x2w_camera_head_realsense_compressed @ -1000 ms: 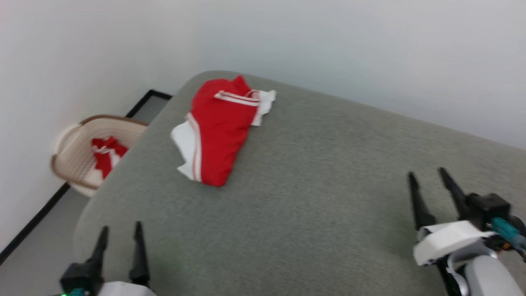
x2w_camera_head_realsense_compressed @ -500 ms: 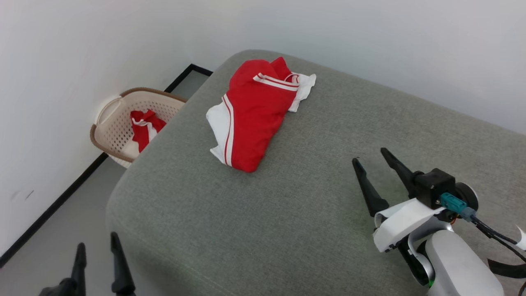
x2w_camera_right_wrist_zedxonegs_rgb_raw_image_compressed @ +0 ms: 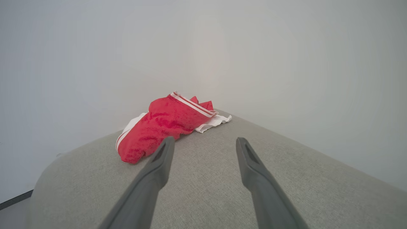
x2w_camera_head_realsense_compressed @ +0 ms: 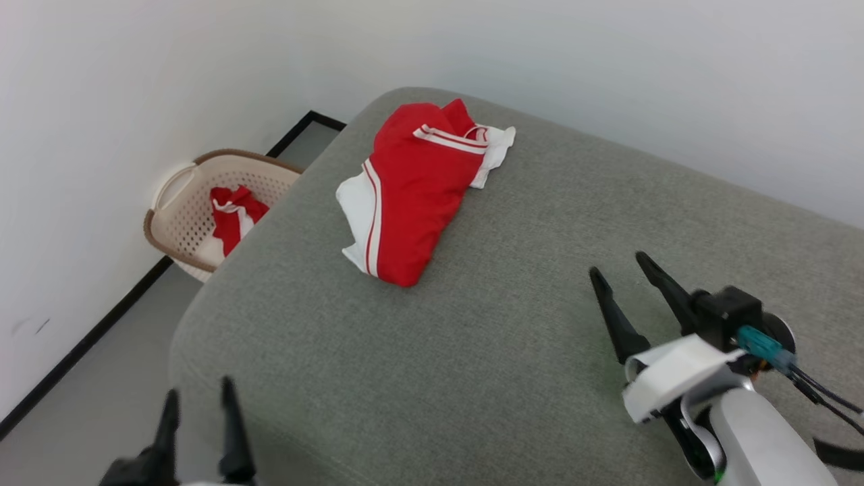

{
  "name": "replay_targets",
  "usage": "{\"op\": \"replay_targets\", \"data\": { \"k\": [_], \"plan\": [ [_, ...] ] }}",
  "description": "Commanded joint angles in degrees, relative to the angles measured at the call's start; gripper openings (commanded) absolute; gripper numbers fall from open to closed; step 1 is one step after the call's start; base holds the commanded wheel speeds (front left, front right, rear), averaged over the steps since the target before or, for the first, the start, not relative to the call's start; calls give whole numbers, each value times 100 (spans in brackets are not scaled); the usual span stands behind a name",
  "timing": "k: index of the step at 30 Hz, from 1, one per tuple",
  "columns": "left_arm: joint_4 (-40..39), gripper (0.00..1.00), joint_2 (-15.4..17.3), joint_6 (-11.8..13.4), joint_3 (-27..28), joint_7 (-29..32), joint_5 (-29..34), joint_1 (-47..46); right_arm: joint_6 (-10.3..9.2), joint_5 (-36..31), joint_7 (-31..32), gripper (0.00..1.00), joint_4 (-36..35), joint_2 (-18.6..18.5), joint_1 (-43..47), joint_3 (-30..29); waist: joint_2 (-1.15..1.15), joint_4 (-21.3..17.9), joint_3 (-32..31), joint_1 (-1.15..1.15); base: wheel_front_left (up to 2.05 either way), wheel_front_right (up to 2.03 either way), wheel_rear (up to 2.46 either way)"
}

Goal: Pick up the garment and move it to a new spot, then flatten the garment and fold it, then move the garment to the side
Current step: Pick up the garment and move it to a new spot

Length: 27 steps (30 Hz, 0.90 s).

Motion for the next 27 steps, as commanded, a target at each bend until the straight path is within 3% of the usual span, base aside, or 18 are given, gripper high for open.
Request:
{"op": "replay_targets", "data": {
  "k": [1, 6, 12, 17, 22, 27],
  "plan": [
    [79, 100, 0, -118, -43, -1, 159, -180, -8, -27, -3, 100, -38, -4, 146, -98, 0, -69, -63, 0, 0, 0, 0],
    [601, 100, 212, -575, -295, -1, 654, -927, -8, -134, -3, 100, -263, 84, 400, -375, 0, -386, -19, 0, 0, 0, 0],
    [1242, 100, 448, -830, -451, 0, 764, -2276, -9, -226, -2, 100, -504, 23, 147, -274, 0, -1165, 518, 0, 0, 0, 0],
    [2220, 100, 788, -956, -569, 13, 610, -3495, -9, -220, -3, 100, -643, -87, -74, -181, 0, -1714, 962, 0, 0, 0, 0],
    [3420, 100, 1291, -996, -771, 637, 258, -4596, -9, -159, -3, 100, -766, -65, -239, -168, 0, -2197, 1292, 0, 0, 0, 0],
    [4198, 100, 1797, -992, -1234, 1793, -776, -5343, -8, -128, -3, 100, -845, 30, -329, -104, 0, -2652, 1510, 0, 0, 0, 0]
  ]
}}
